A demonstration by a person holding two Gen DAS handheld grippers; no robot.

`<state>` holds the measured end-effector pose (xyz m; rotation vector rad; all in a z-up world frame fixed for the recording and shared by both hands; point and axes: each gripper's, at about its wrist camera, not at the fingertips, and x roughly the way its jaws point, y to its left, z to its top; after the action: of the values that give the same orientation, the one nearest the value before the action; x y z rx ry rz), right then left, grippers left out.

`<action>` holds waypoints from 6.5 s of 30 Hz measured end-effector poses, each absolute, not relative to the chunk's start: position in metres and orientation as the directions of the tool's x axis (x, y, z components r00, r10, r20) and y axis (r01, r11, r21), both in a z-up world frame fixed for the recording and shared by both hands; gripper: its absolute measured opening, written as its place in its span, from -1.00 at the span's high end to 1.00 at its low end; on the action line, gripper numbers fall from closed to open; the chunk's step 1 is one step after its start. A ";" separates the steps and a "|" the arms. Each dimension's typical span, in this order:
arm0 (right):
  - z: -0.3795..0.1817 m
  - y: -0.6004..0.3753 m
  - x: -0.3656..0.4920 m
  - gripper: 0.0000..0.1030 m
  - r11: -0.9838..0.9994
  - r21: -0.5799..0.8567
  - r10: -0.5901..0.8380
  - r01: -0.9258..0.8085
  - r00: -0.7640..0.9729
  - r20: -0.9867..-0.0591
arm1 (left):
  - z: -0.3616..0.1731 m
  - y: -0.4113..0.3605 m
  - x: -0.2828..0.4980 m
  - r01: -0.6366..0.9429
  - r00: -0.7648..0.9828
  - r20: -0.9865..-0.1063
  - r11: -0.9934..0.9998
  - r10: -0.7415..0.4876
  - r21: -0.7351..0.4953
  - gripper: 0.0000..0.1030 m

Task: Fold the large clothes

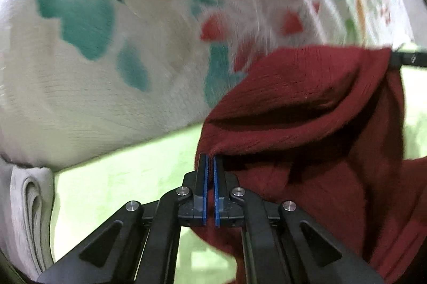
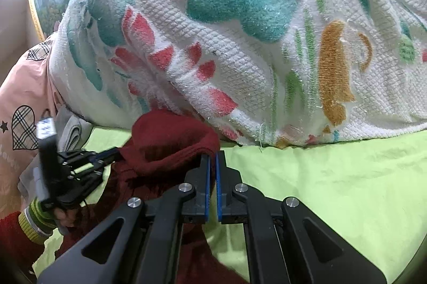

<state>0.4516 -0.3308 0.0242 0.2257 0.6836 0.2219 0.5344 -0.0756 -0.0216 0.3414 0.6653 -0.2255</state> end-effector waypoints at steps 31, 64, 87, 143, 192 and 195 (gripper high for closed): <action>-0.043 -0.262 0.176 0.93 0.966 0.135 0.248 -0.222 0.636 -0.730 | -0.050 -0.010 0.224 0.212 0.695 -0.681 0.971 -0.230 -0.111 1.00; -0.050 -0.300 0.205 0.85 0.823 0.565 0.411 0.057 0.626 -0.662 | -0.048 0.019 0.268 0.333 0.446 -0.652 0.789 -0.614 -0.516 0.94; -0.025 -0.237 0.204 0.48 0.855 0.515 0.429 -0.067 0.651 -0.627 | -0.074 0.005 0.286 0.201 0.398 -0.761 0.858 -0.513 -0.474 0.62; -0.083 -0.296 -0.055 0.08 0.724 0.686 0.552 0.072 0.535 -0.639 | -0.109 0.152 0.009 0.167 0.329 -0.827 0.890 -0.456 -0.424 -0.37; -0.091 -0.384 0.235 0.89 0.687 0.683 0.403 0.249 0.651 -0.643 | -0.060 0.067 0.339 0.057 0.586 -0.744 0.932 -0.322 -0.359 0.86; -0.093 -0.389 0.233 0.89 0.663 0.706 0.413 0.248 0.665 -0.622 | -0.070 0.072 0.340 0.058 0.567 -0.755 0.931 -0.329 -0.362 0.79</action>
<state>0.2325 -0.3895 -0.0932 0.8681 0.8662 0.1077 0.3401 0.0724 -0.0702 -0.3130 0.9445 -0.2317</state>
